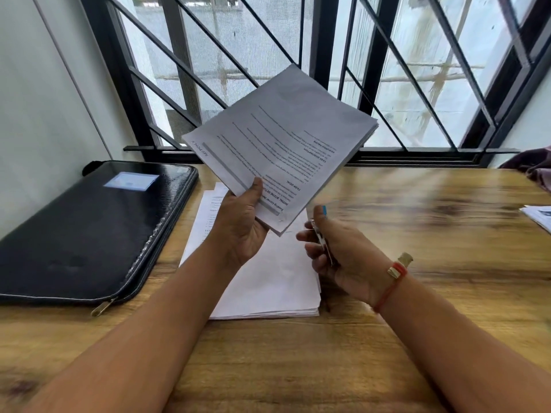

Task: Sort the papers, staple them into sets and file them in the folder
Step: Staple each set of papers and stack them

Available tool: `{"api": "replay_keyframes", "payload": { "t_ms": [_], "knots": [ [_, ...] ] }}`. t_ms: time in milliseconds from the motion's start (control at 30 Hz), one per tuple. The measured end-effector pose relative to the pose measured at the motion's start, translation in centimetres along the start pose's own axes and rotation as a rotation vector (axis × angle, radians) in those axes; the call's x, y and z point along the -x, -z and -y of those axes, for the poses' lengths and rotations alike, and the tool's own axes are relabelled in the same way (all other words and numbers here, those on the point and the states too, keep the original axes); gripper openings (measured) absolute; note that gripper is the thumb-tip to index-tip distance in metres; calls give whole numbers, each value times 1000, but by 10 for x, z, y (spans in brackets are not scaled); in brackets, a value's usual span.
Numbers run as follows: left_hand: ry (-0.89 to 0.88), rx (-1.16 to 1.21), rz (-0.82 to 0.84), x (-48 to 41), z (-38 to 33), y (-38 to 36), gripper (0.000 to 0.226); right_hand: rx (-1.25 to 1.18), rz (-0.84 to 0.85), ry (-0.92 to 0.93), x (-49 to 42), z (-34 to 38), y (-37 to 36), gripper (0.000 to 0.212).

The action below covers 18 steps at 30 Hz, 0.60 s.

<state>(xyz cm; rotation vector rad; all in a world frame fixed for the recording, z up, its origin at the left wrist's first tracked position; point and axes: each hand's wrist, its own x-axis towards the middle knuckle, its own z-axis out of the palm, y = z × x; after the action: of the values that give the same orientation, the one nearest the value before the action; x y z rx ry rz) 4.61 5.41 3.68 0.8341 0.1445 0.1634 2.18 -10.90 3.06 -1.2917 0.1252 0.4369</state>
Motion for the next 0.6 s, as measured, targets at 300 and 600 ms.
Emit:
{"api": "replay_keyframes", "payload": {
  "t_ms": [300, 600],
  "knots": [
    [-41, -139, 16, 1, 3, -1, 17, -54, 225, -89, 0, 4, 5, 39],
    [-78, -247, -9, 4, 6, -3, 16, 3, 84, -14, -1, 5, 4, 31]
  ]
}}
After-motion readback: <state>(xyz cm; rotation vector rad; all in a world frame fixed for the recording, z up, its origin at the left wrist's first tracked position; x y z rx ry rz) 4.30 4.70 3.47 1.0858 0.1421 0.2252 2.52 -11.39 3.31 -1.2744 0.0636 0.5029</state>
